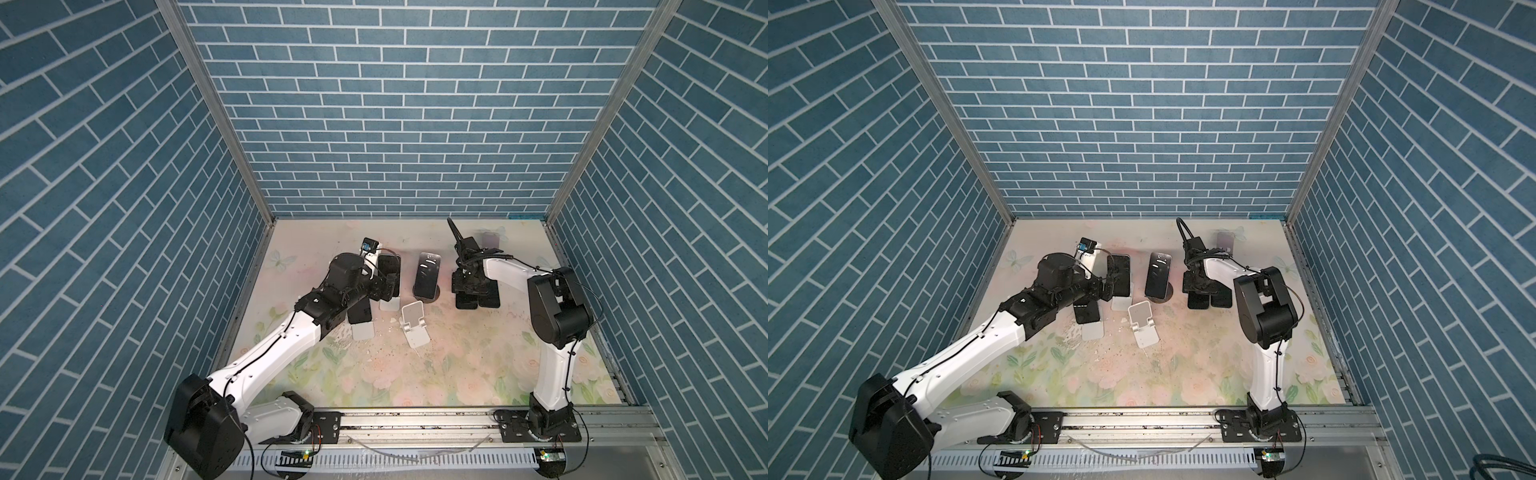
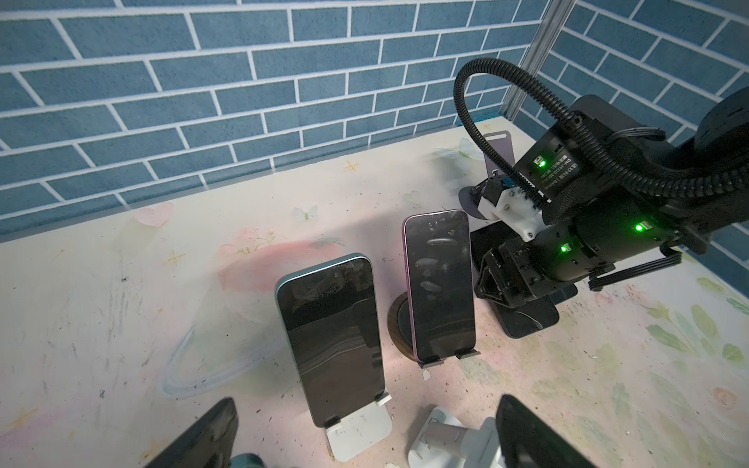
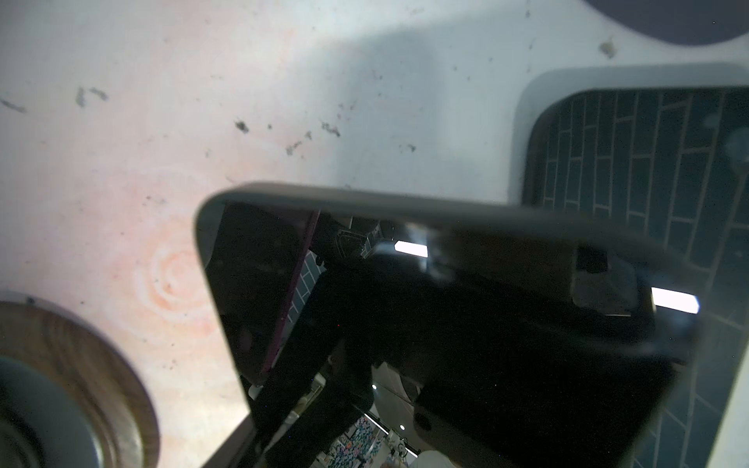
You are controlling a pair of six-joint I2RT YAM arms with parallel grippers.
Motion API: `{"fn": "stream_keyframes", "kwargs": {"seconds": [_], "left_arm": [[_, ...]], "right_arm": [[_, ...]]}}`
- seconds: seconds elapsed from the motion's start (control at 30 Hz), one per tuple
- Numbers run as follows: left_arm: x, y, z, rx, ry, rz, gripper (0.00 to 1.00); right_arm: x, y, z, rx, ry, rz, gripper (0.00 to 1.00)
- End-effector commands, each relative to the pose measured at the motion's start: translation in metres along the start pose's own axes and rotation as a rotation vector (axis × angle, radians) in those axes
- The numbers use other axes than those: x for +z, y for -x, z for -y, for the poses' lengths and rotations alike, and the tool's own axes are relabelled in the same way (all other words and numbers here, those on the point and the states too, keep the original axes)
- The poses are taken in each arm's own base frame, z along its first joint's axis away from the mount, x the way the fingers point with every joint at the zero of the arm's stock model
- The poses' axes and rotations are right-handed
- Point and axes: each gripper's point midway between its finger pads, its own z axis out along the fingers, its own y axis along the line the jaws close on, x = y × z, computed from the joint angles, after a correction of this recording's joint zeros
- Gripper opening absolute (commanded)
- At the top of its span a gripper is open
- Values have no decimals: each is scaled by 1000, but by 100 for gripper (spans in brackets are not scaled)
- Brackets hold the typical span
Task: Remove the phone from the phone stand
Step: Place the phone at the center of the table.
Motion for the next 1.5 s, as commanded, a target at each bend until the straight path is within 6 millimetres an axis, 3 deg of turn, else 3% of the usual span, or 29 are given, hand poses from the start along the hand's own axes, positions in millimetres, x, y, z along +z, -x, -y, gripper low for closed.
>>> {"fn": "stream_keyframes", "kwargs": {"seconds": [0.0, 0.7, 1.13, 1.47], "left_arm": [[-1, 0, 0, 15, 4, 14, 100], [0, -2, -2, 35, 14, 8, 100], [-1, -2, -2, 45, 15, 7, 100], [-4, -3, -4, 37, 29, -8, 99]], "right_arm": [[8, -7, 5, 15, -49, -39, 65], [11, -11, 4, -12, -85, -61, 78], [12, -13, 2, -14, -77, -64, 79], [-17, 13, -8, -72, -21, 48, 82]]}}
